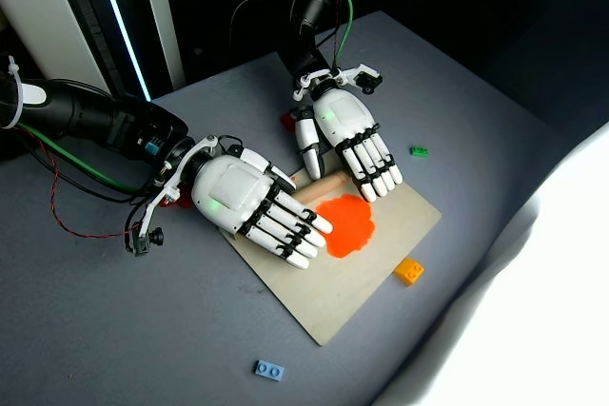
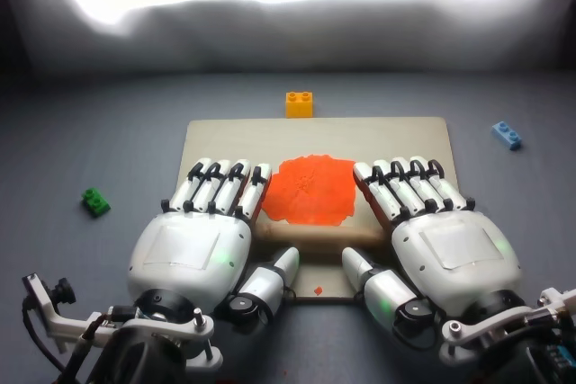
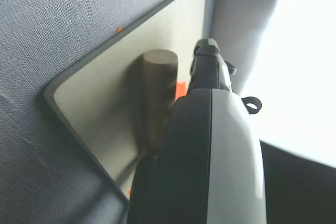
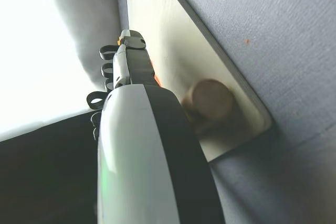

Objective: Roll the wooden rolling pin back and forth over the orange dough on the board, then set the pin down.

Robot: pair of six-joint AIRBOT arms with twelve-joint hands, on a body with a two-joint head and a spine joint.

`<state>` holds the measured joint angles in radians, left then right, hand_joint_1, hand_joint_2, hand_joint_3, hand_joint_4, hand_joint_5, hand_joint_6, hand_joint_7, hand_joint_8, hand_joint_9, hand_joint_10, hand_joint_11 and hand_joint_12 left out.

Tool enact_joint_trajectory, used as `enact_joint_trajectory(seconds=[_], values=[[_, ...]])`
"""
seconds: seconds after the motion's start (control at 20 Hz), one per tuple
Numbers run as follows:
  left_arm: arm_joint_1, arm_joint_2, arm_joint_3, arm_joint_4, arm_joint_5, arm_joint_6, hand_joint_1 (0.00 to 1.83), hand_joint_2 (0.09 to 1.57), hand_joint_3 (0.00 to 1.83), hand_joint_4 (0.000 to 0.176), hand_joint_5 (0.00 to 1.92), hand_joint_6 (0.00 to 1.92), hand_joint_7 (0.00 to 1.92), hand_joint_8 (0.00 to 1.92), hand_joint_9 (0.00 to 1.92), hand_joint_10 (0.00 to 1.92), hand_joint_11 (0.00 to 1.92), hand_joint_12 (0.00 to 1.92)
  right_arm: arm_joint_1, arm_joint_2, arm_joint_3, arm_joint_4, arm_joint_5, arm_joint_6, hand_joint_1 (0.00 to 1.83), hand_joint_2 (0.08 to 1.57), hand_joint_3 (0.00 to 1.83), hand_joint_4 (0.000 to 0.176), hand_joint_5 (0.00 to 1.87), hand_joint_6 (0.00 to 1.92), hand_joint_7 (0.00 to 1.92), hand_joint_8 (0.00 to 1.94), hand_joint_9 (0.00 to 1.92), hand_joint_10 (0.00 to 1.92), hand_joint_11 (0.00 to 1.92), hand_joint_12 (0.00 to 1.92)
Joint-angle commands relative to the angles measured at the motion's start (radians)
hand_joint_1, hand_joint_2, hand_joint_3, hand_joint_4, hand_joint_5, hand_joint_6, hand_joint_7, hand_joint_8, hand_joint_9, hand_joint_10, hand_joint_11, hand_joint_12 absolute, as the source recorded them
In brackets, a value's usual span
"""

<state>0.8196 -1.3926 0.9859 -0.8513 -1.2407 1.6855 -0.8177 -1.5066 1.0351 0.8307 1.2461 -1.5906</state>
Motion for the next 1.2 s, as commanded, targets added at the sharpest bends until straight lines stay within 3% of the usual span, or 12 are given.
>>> enact_joint_trajectory(seconds=[0.0,0.65,1.15], values=[[-0.008,0.001,0.005,0.067,-0.085,-0.002,0.00,1.47,0.00,0.000,0.00,0.00,0.00,0.00,0.00,0.00,0.00,0.00,0.010,0.000,0.003,-0.074,0.087,0.006,0.00,1.47,0.00,0.000,0.00,0.00,0.00,0.00,0.00,0.00,0.00,0.00],[-0.033,-0.011,0.054,0.067,-0.040,-0.007,0.00,1.47,0.00,0.000,0.00,0.00,0.00,0.00,0.00,0.00,0.00,0.00,0.018,-0.027,0.087,-0.088,0.064,0.031,0.00,1.47,0.00,0.000,0.01,0.00,0.02,0.01,0.00,0.00,0.00,0.00],[-0.059,-0.020,0.086,0.067,-0.011,-0.007,0.00,1.48,0.00,0.000,0.00,0.00,0.00,0.00,0.00,0.00,0.00,0.00,0.034,-0.029,0.106,-0.089,0.055,0.057,0.00,1.47,0.00,0.000,0.00,0.00,0.01,0.00,0.00,0.00,0.00,0.00]])
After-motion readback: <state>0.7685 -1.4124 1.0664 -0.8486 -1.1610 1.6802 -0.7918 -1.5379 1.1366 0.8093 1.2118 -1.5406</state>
